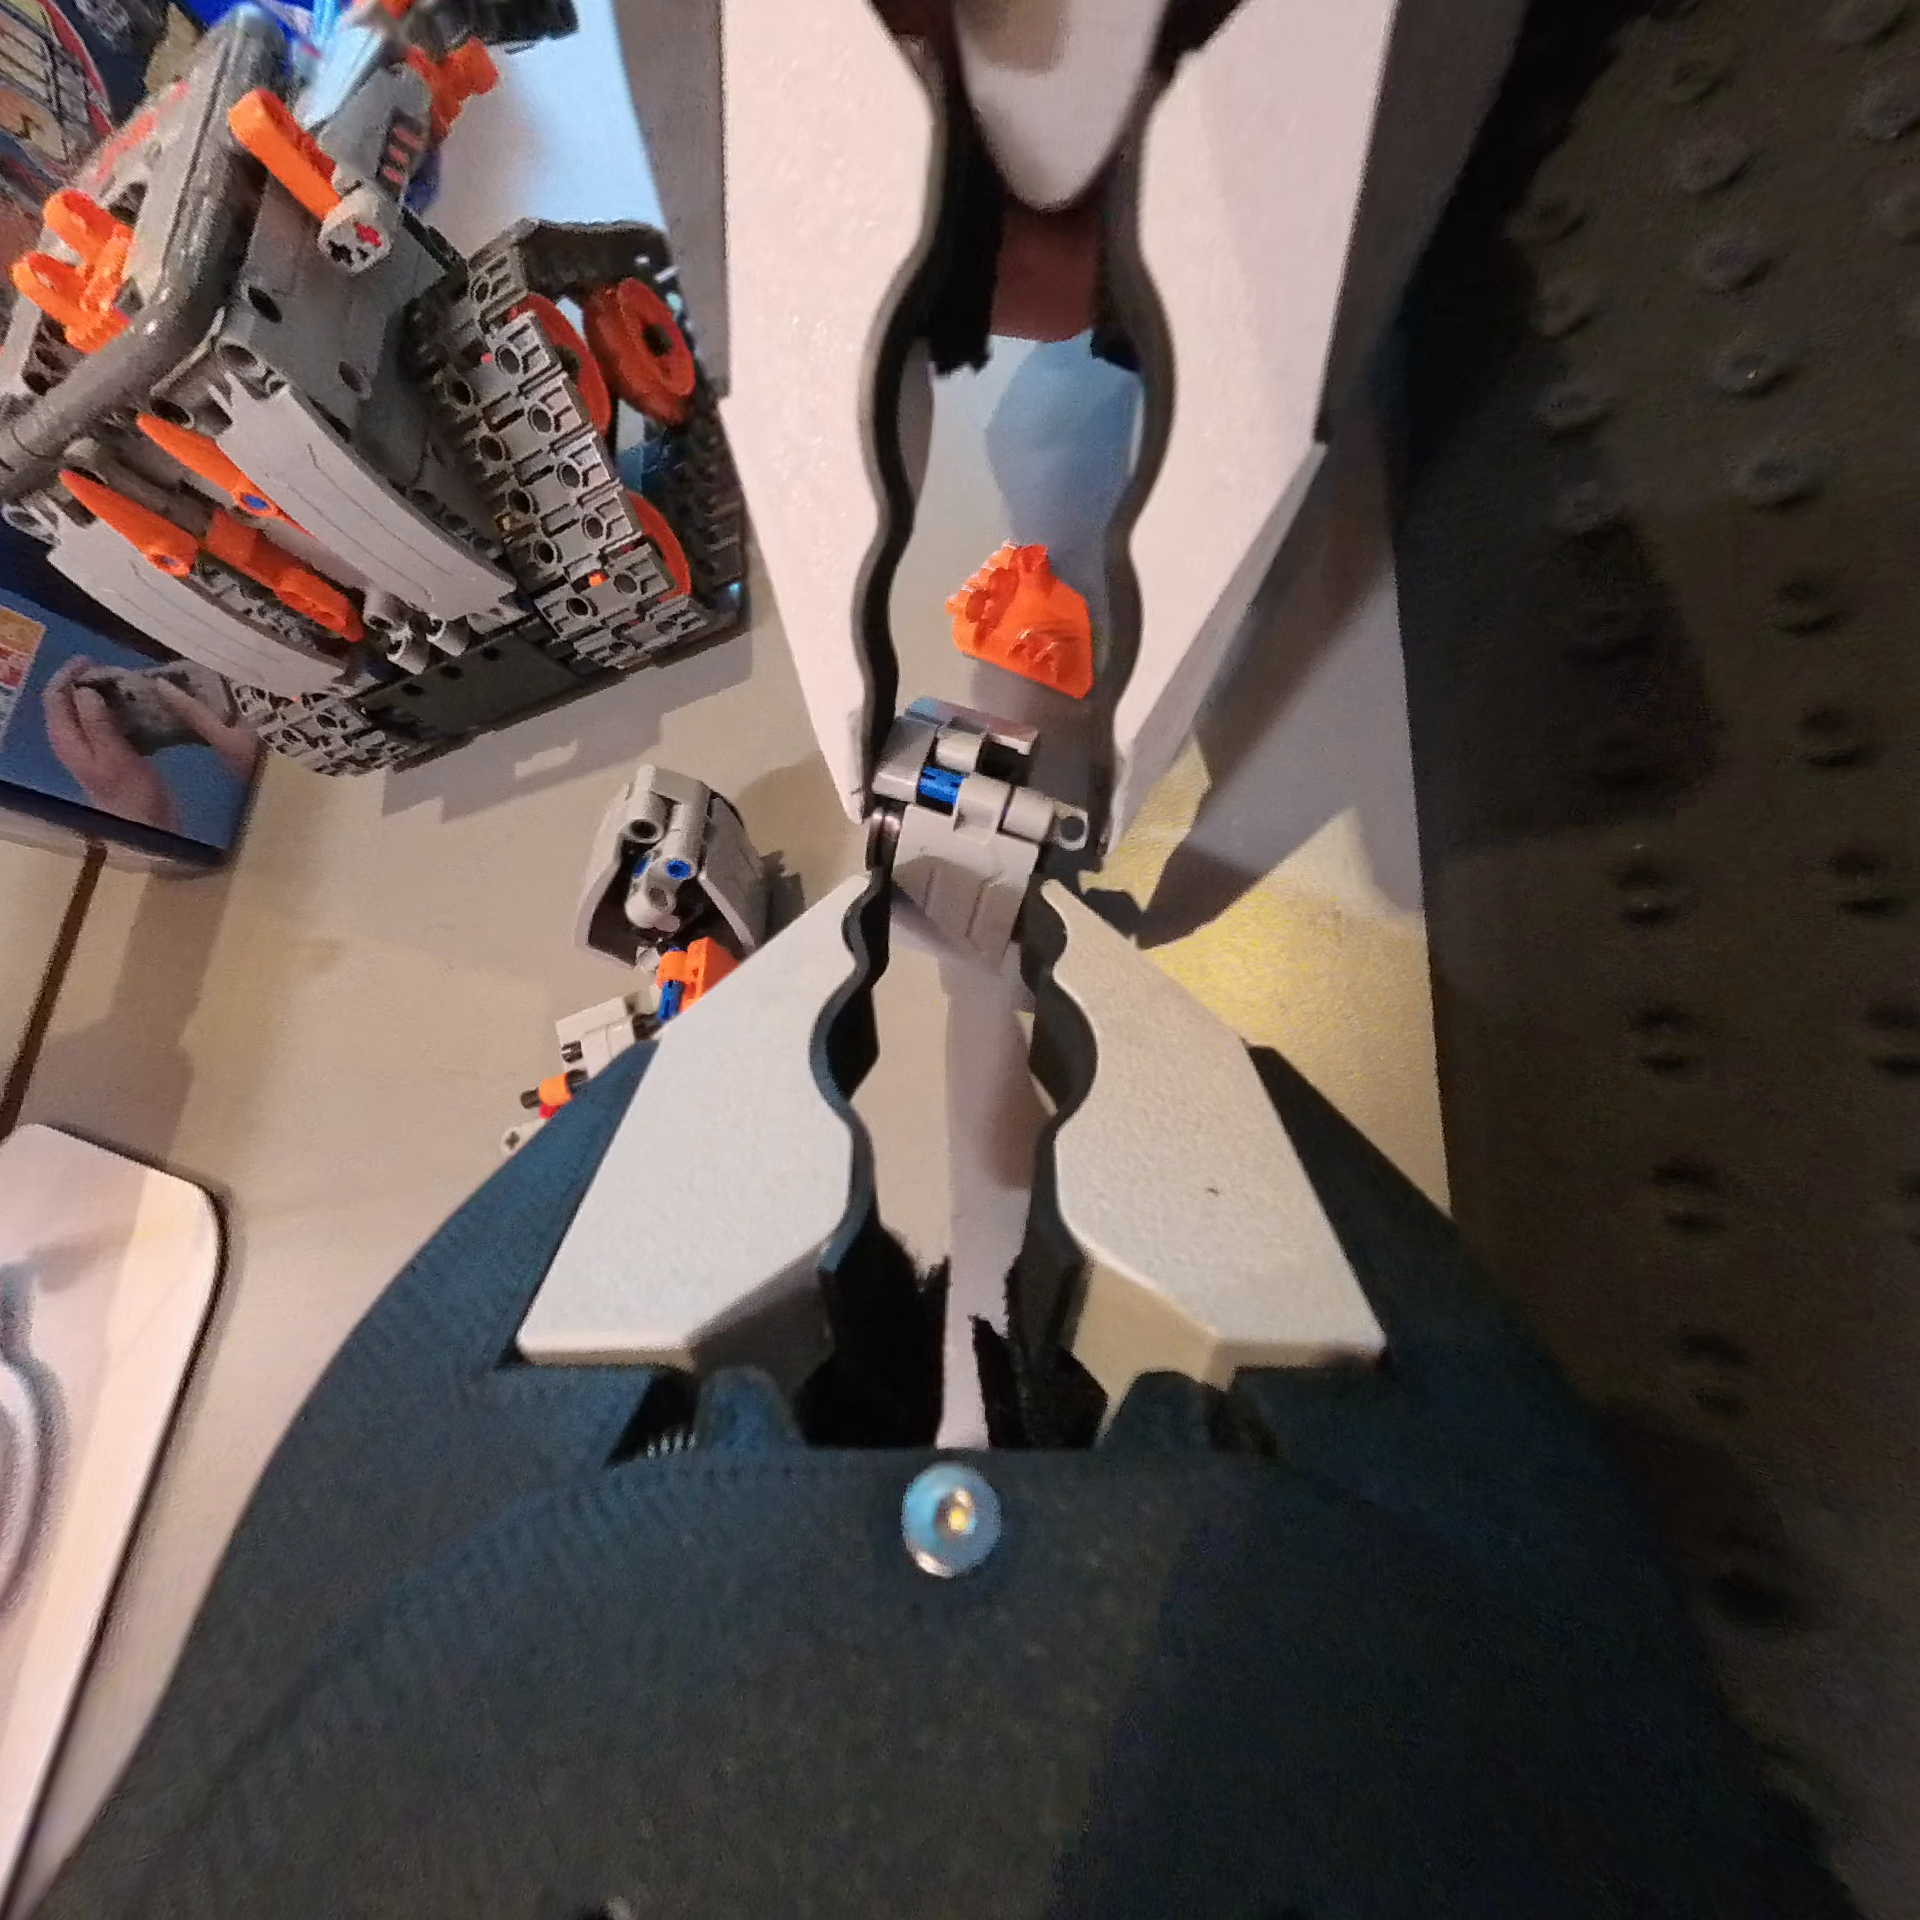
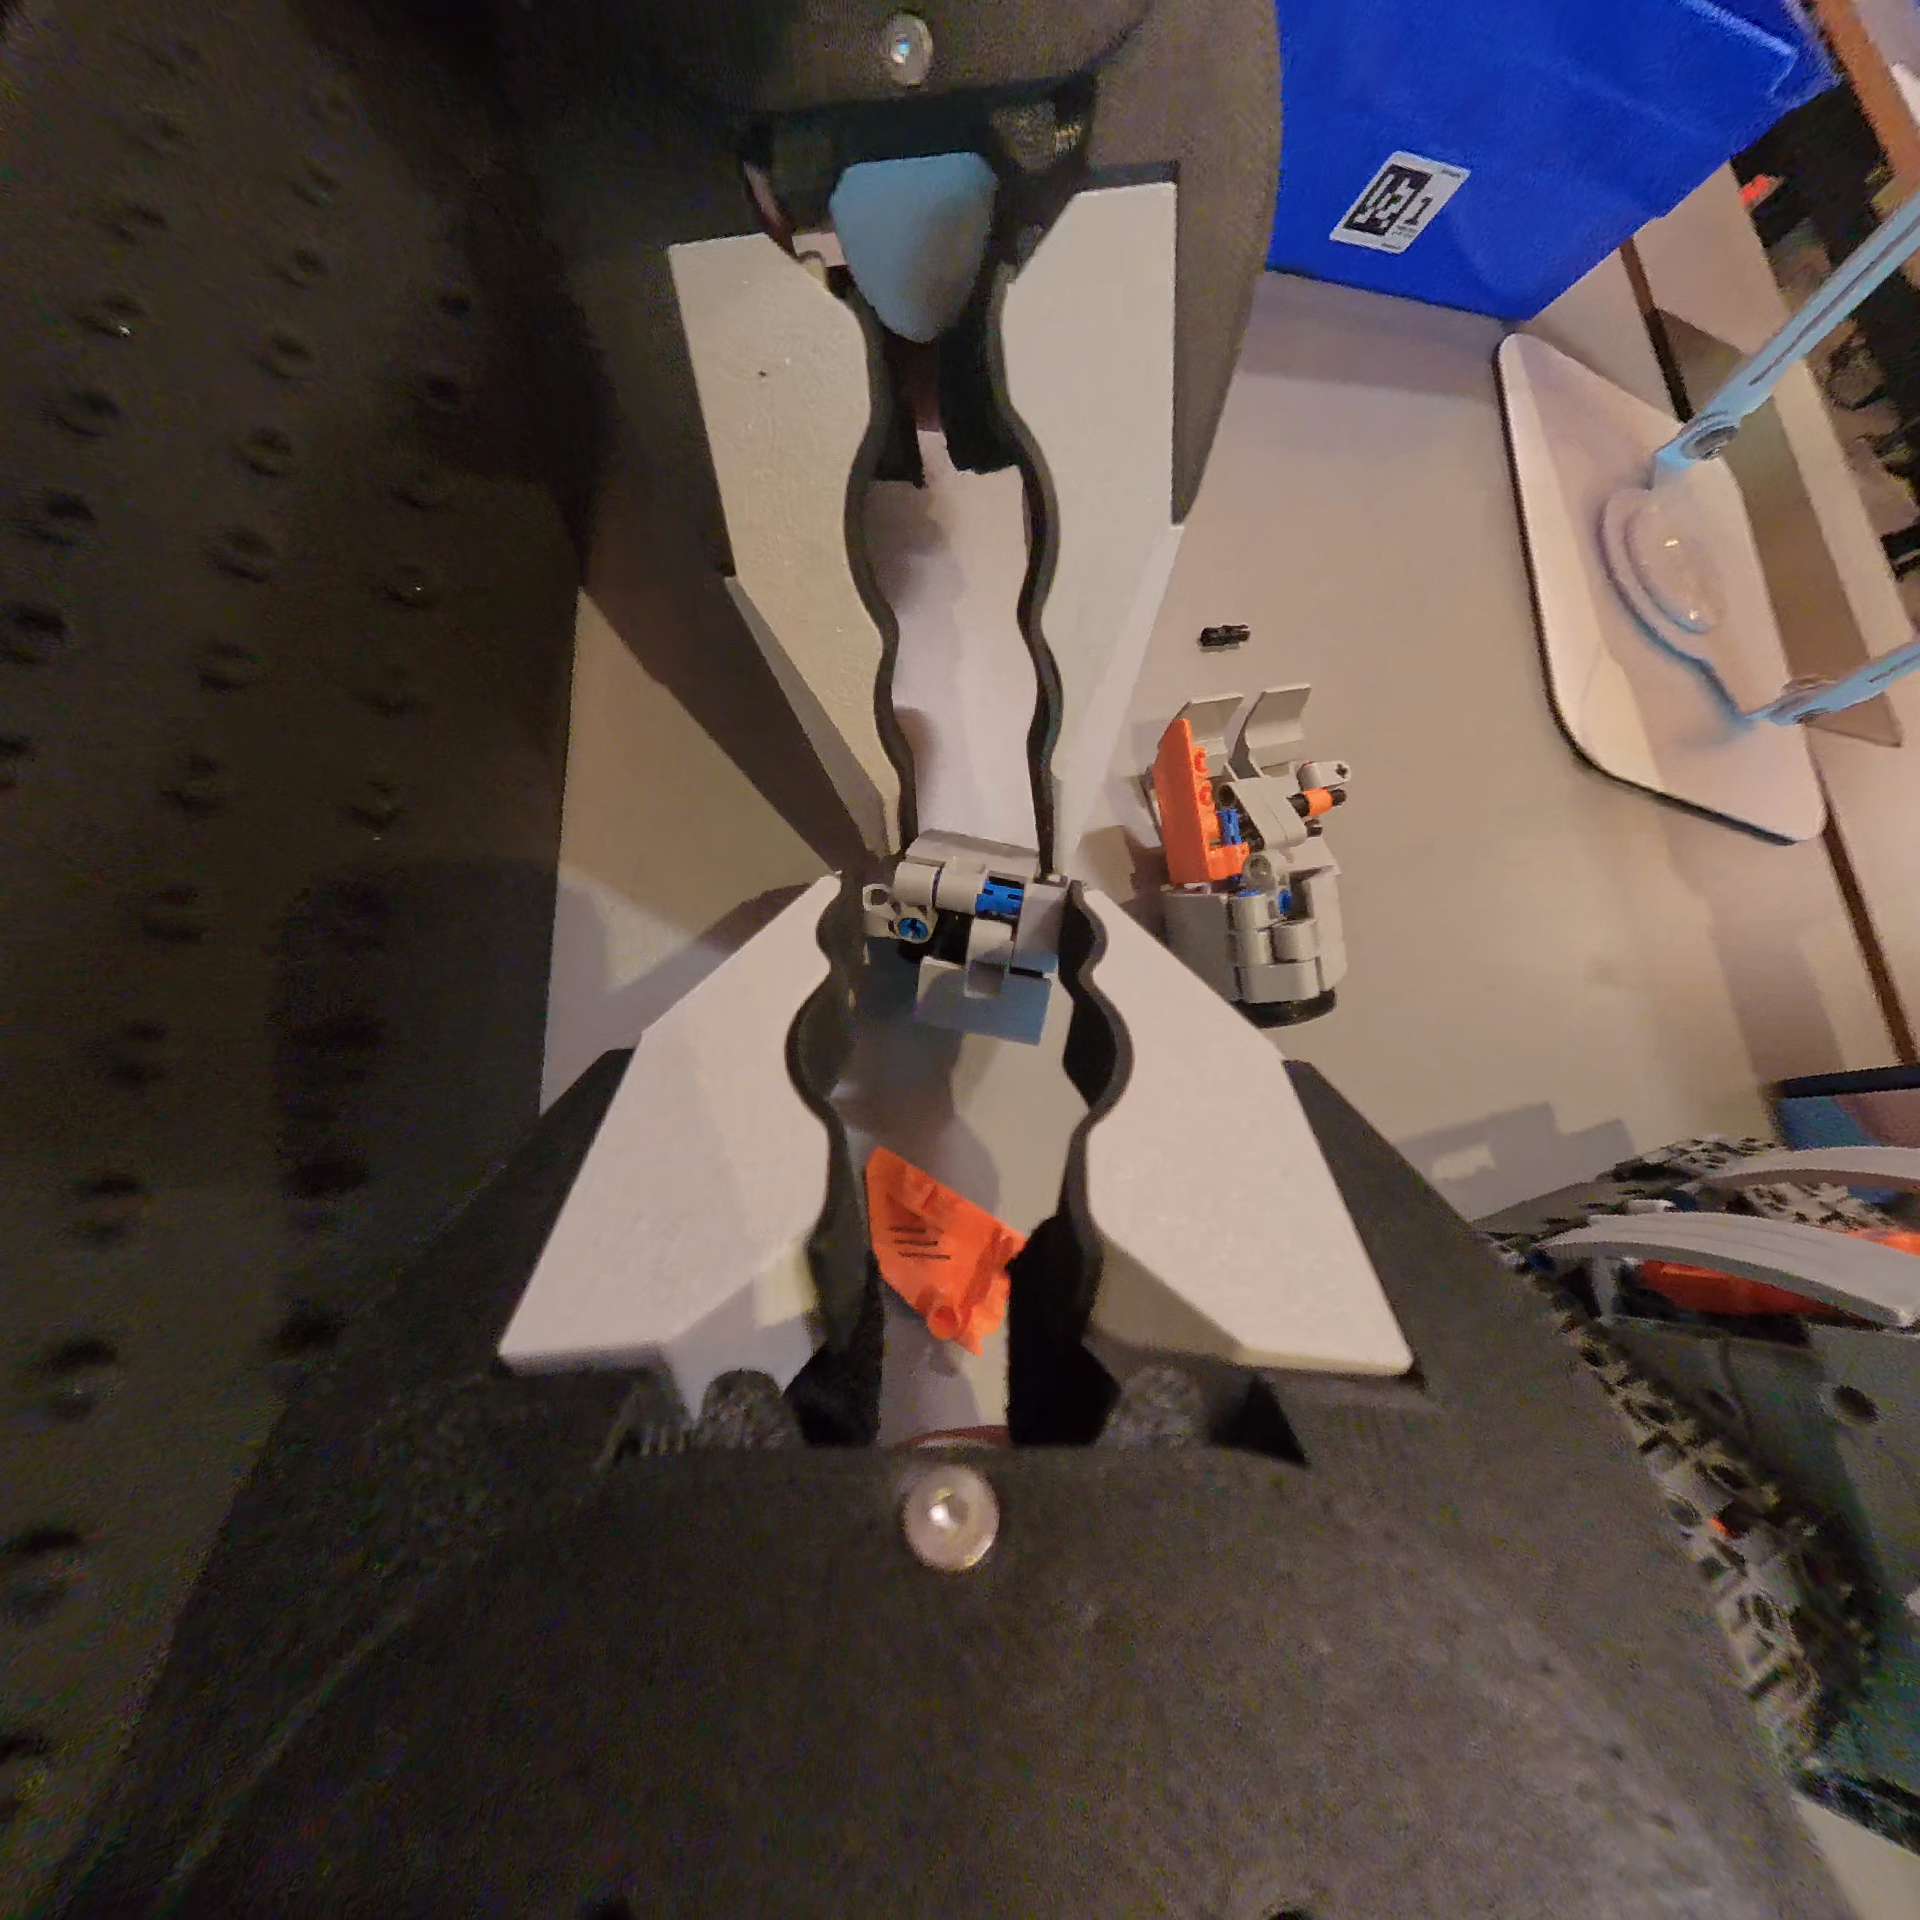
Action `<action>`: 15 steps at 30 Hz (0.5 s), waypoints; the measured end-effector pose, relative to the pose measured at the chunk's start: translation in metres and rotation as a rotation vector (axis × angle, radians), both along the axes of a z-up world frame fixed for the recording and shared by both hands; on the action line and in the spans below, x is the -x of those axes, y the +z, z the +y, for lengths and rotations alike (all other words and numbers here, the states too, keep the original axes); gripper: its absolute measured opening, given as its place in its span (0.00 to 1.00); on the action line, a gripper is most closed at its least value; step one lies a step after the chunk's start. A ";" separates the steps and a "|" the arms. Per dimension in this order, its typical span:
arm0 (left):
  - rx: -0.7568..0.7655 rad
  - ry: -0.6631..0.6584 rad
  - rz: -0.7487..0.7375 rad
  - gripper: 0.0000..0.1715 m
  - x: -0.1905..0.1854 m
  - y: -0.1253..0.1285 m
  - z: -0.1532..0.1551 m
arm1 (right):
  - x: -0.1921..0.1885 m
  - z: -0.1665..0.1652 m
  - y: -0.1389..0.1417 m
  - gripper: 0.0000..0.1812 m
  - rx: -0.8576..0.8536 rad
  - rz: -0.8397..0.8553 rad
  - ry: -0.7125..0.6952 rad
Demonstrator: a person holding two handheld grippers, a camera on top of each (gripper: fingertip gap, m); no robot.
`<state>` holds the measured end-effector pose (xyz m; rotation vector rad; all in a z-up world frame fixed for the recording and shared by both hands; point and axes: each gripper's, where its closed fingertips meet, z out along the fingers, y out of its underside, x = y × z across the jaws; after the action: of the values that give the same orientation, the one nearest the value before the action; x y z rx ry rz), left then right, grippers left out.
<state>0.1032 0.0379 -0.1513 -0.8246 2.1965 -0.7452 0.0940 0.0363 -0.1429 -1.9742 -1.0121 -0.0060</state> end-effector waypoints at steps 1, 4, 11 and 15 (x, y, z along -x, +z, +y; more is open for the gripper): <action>0.020 0.010 0.006 0.13 -0.001 0.000 0.001 | 0.000 0.001 0.000 0.19 -0.016 -0.021 -0.005; 0.033 0.021 0.010 0.13 -0.002 0.000 0.002 | -0.001 0.002 0.001 0.19 -0.057 -0.079 -0.004; 0.112 0.010 0.009 0.13 -0.002 0.006 0.002 | -0.001 0.001 0.009 0.19 -0.045 0.060 0.010; 0.105 0.010 0.017 0.13 -0.001 0.003 0.002 | 0.000 0.002 0.007 0.20 -0.065 0.002 0.011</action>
<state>0.1043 0.0399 -0.1478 -0.8965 2.1822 -0.8573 0.0942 0.0382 -0.1361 -1.9093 -1.0098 -0.0309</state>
